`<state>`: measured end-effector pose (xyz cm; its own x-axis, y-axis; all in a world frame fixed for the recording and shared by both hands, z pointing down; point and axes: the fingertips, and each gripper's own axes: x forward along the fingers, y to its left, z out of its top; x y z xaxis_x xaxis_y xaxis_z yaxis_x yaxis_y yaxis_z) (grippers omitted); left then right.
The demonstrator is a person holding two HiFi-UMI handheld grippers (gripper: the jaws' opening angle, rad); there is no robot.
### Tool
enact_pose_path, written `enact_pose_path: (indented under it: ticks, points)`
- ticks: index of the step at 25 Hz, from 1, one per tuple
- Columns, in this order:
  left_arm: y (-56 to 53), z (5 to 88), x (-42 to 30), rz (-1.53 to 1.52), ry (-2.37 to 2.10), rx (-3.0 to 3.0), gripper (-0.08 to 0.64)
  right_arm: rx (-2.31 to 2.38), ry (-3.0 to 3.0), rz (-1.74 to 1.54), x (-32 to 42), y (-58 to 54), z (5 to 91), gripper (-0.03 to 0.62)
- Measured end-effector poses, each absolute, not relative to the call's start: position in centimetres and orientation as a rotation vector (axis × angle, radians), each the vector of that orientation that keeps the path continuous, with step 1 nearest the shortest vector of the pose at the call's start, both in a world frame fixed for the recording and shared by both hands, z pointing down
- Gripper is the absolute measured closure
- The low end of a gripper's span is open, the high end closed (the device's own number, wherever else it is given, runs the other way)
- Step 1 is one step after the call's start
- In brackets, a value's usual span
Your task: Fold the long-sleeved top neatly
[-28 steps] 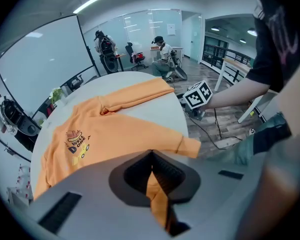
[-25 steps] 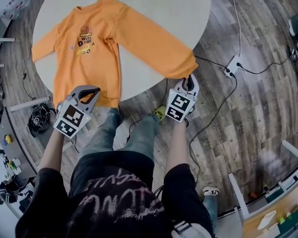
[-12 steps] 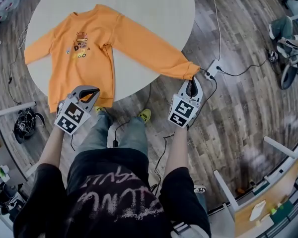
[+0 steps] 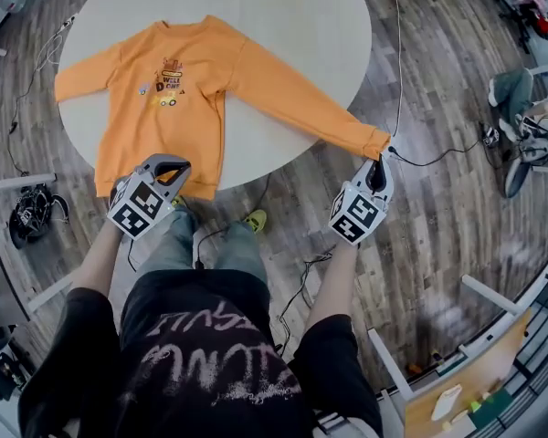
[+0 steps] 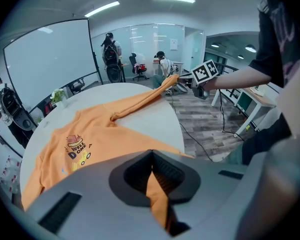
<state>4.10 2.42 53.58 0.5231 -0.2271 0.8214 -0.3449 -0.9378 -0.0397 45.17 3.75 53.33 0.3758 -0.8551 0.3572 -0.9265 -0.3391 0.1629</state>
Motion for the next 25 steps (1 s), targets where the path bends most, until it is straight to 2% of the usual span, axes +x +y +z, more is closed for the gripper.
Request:
enact_pose_path:
  ticks: [7, 12, 19, 25]
  points:
    - [3.0, 53.8, 4.1, 1.352, -0.481, 2.63, 0.549, 2.332, -1.505, 0.26, 49.2, 2.1, 48.8, 0.586]
    - [4.7, 54.4, 3.4, 1.362, -0.424, 2.623, 0.549, 2.329, -1.517, 0.209, 49.1, 0.2, 45.4, 0.586]
    - [4.2, 54.0, -0.1, 1.242, -0.468, 2.624, 0.548, 2.287, -1.607, 0.079, 42.8, -5.2, 39.2, 0.586]
    - [2.8, 52.7, -4.5, 1.14, -0.474, 2.664, 0.549, 2.23, -1.687, -0.074, 34.6, -9.7, 32.9, 0.586]
